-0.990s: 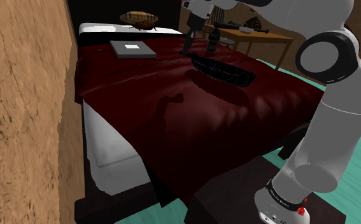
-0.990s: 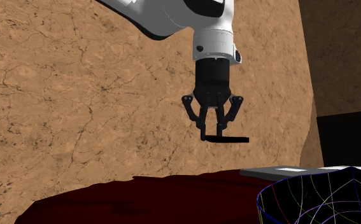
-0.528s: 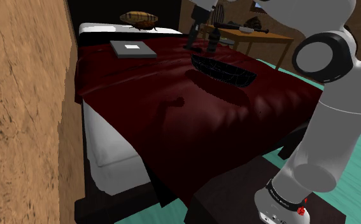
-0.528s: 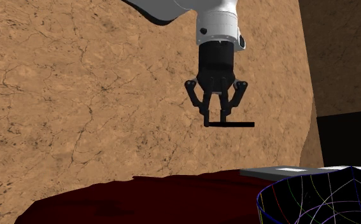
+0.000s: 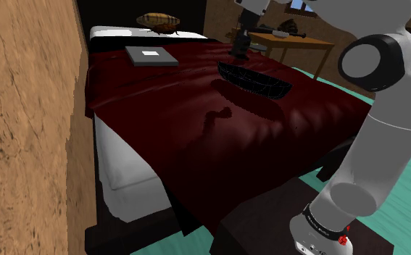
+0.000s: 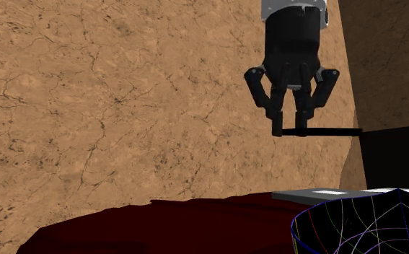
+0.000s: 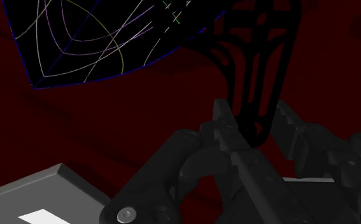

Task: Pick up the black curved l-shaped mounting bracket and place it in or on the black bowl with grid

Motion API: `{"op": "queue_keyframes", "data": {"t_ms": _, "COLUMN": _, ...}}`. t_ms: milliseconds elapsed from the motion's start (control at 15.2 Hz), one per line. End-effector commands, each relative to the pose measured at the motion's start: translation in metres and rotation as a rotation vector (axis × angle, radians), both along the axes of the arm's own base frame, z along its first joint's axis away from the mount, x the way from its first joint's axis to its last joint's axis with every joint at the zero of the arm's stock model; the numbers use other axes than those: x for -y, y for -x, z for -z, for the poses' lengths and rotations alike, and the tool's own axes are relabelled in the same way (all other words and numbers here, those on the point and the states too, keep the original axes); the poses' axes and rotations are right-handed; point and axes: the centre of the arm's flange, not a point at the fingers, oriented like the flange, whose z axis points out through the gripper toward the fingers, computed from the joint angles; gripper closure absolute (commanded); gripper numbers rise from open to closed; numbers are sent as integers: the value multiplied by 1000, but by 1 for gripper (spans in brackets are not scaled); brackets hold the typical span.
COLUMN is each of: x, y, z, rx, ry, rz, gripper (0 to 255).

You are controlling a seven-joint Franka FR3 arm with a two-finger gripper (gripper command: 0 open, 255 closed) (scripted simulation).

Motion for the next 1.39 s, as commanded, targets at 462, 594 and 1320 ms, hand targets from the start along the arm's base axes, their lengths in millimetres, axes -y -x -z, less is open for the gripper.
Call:
{"op": "queue_keyframes", "data": {"t_ms": 462, "x": 97, "y": 25, "z": 6, "rx": 0, "ry": 0, "rz": -2, "gripper": 255}}
{"op": "queue_keyframes", "data": {"t_ms": 594, "x": 97, "y": 25, "z": 16, "rx": 0, "ry": 0, "rz": -2, "gripper": 255}}
{"op": "queue_keyframes", "data": {"t_ms": 1320, "x": 97, "y": 25, "z": 72, "rx": 0, "ry": 0, "rz": -2, "gripper": 255}}
